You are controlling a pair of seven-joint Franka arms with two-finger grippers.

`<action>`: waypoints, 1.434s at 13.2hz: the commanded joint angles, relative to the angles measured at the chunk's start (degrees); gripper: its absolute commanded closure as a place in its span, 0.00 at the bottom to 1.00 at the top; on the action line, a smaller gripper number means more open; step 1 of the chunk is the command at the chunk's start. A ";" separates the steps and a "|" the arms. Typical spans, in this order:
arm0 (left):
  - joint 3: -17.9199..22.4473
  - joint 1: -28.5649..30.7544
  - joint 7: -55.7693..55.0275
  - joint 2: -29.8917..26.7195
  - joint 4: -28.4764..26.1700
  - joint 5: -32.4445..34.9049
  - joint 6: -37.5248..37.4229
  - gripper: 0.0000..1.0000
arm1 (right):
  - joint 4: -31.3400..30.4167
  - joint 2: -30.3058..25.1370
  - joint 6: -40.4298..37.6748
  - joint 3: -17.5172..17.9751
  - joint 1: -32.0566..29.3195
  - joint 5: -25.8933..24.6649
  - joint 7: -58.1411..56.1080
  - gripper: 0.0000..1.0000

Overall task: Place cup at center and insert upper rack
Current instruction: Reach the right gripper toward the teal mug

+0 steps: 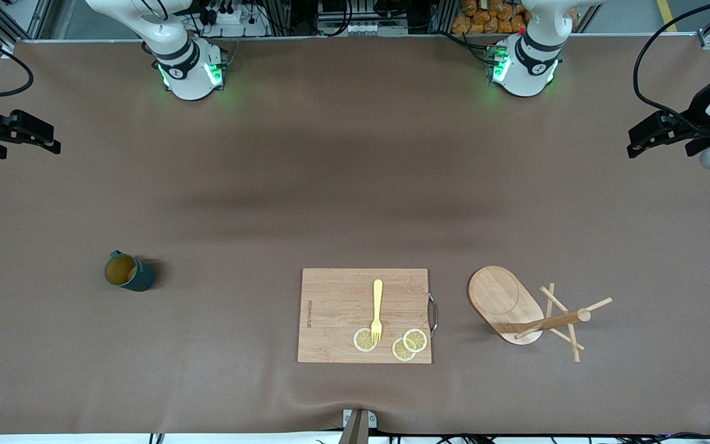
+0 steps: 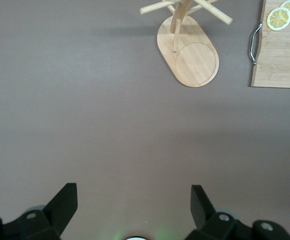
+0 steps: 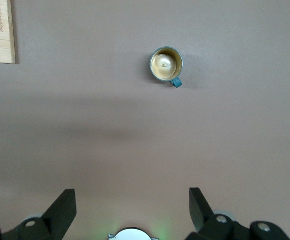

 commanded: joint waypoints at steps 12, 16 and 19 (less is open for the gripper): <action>0.08 0.64 0.82 0.33 0.61 -0.67 0.03 0.00 | -0.56 2.31 1.94 -0.45 0.87 0.84 0.95 0.00; 0.08 0.46 0.74 0.24 0.43 -0.59 0.83 0.00 | -0.56 7.75 6.78 -0.45 0.87 0.84 0.95 0.00; 0.08 0.46 0.74 0.24 0.43 -0.59 0.91 0.00 | -0.74 13.55 12.91 -0.45 1.14 0.93 0.61 0.00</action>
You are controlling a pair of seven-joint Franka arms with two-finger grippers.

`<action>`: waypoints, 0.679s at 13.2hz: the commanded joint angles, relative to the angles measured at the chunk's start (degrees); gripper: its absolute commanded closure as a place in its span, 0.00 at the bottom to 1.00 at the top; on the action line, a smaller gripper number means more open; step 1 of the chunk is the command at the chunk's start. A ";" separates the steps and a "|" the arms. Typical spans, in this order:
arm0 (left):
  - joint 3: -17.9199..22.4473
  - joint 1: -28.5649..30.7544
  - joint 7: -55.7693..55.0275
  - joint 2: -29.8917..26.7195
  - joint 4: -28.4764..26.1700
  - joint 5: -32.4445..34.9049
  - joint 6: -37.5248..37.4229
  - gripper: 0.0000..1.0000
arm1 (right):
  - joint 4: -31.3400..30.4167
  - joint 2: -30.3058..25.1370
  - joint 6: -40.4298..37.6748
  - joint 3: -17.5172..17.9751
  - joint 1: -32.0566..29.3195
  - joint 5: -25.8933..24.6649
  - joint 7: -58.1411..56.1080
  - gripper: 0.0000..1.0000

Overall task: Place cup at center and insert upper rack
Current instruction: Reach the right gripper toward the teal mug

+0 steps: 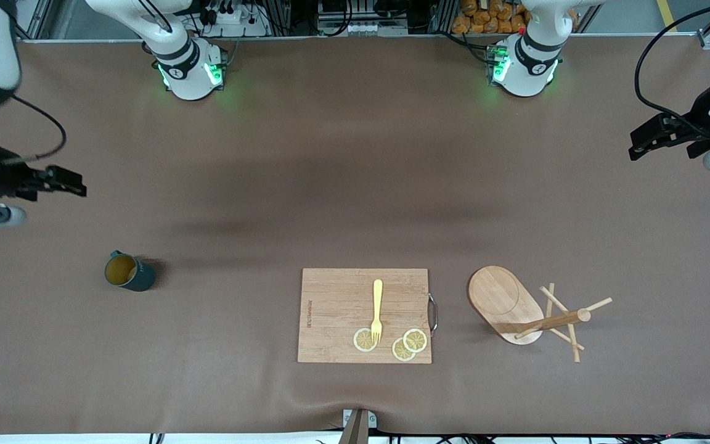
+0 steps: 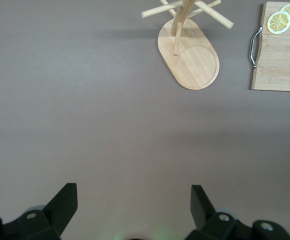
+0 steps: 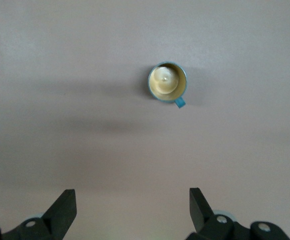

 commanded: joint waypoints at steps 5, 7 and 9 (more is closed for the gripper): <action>-0.09 0.27 0.65 0.02 0.15 -0.46 0.50 0.00 | -0.16 12.25 13.47 -0.02 0.90 0.90 0.22 0.00; -0.09 0.27 0.56 0.02 0.06 -0.46 0.58 0.00 | -0.16 16.11 17.34 -0.01 0.90 0.90 0.22 0.00; -0.09 0.27 0.56 0.02 0.06 -0.46 0.58 0.00 | -0.16 19.55 22.17 0.25 0.82 0.90 0.13 0.00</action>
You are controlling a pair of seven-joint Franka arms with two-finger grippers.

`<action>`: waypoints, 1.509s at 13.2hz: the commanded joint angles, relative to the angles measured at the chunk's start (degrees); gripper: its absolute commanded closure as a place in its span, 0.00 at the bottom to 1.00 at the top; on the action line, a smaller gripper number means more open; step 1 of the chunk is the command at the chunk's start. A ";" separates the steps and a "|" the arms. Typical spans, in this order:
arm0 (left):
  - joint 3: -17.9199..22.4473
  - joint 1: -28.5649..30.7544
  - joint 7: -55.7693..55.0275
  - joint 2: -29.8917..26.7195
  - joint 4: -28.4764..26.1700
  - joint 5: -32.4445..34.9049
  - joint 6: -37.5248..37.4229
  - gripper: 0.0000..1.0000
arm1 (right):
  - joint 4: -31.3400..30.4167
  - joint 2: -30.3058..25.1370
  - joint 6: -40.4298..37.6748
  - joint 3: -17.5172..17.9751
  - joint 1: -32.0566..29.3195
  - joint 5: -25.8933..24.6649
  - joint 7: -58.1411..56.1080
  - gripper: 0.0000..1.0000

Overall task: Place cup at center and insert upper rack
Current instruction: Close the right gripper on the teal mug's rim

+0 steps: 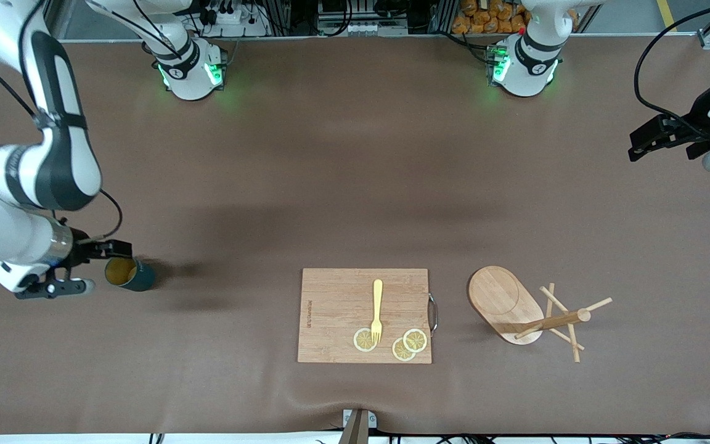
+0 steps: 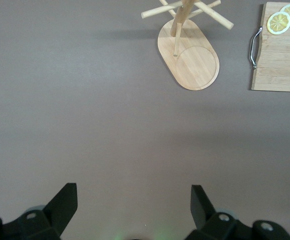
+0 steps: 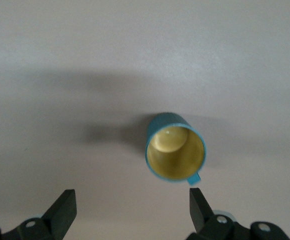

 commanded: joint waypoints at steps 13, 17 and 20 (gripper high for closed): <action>-0.17 0.28 0.56 0.01 -0.19 -0.46 1.08 0.00 | -0.70 10.28 5.74 1.09 -3.02 3.95 -2.49 0.00; -0.17 0.28 0.56 -0.07 -0.19 -0.46 1.08 0.00 | -0.79 10.47 4.95 1.09 -2.94 3.86 -4.75 0.63; -0.17 0.37 0.56 -0.51 -0.36 -0.46 0.99 0.00 | -0.70 10.38 4.33 1.09 -3.29 3.86 -8.03 1.00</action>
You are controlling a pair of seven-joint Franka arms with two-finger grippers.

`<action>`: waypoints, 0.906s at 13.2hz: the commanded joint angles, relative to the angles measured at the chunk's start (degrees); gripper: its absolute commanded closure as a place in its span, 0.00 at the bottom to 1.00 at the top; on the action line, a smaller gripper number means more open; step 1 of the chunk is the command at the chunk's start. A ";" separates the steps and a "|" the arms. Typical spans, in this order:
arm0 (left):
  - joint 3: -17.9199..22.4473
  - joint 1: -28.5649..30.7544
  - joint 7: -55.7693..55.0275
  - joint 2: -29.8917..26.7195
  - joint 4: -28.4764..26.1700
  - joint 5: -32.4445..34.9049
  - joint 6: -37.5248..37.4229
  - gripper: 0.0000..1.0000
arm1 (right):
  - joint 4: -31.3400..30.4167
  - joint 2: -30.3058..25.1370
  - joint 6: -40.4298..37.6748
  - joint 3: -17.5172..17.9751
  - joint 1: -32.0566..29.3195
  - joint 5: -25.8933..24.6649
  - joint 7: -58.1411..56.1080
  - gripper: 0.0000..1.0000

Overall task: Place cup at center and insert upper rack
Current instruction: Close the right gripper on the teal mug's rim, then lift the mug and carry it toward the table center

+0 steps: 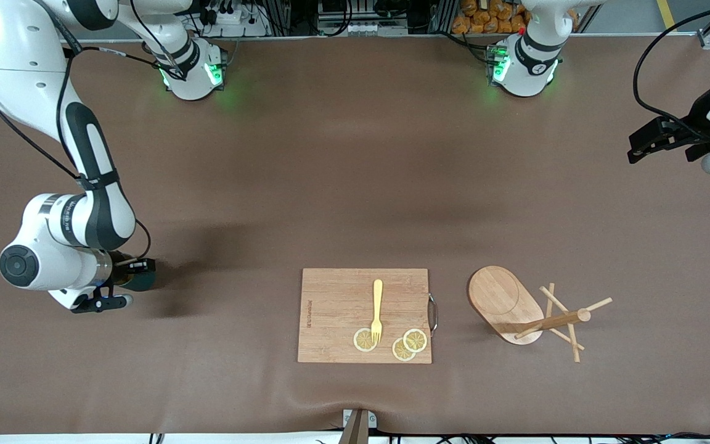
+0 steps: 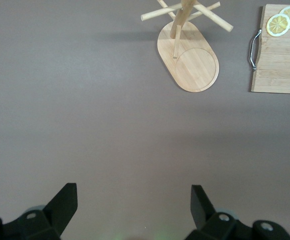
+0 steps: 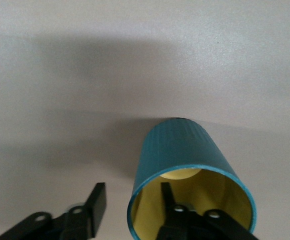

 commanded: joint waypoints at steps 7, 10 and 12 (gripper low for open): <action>-0.07 0.46 0.38 -0.99 -0.51 -0.46 -0.35 0.00 | 1.09 -1.46 -1.46 3.35 -0.78 0.94 -1.89 1.00; -0.07 0.46 0.38 -0.99 -0.33 -0.46 -0.35 0.00 | 1.09 -3.39 -1.55 7.21 0.97 0.94 -1.37 1.00; -0.07 0.46 0.38 -1.08 -0.33 -0.46 -0.35 0.00 | 1.00 -4.10 -1.81 8.19 4.38 1.02 -1.36 1.00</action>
